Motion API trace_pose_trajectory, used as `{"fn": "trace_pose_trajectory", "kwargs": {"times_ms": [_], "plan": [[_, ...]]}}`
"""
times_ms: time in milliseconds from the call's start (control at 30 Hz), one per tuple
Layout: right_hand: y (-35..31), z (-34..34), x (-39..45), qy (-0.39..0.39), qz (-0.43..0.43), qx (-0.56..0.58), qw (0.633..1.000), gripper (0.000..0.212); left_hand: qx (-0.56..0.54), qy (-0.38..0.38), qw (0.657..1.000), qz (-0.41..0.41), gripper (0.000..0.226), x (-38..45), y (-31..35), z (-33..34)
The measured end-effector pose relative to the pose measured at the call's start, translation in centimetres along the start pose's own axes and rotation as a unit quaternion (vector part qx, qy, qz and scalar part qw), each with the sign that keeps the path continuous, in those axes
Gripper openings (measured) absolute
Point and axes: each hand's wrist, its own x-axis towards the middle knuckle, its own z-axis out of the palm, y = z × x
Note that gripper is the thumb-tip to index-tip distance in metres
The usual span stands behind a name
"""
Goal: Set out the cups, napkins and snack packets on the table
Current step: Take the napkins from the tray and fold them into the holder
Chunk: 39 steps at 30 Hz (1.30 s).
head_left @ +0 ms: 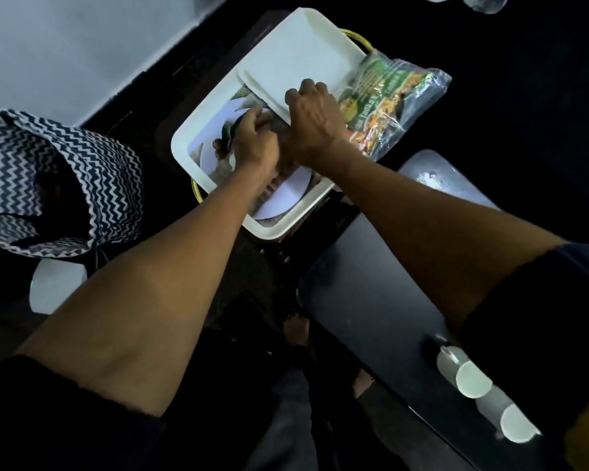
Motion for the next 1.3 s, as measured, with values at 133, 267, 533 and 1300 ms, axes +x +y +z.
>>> {"fn": "trace_pose_trajectory", "kwargs": {"times_ms": [133,267,533,1300], "plan": [[-0.4,1.8,2.4,-0.024,0.031,0.0,0.999,0.052,-0.175,0.009,0.983,-0.05,0.043,0.9,0.4,-0.1],[-1.0,2.6,3.9,-0.011,0.062,-0.031,0.998,0.051,-0.194,-0.004,0.978,-0.073,0.053,1.6,0.3,-0.5],[-0.2,2.1,5.1,0.035,0.055,-0.004,0.998,0.029,-0.169,-0.038,0.982,-0.07,0.045,0.8,1.4,-0.9],[2.0,-3.7,-14.5,0.231,0.112,0.397,0.881,0.034,-0.307,-0.012,0.948,-0.086,0.032,-11.0,2.8,0.7]]}}
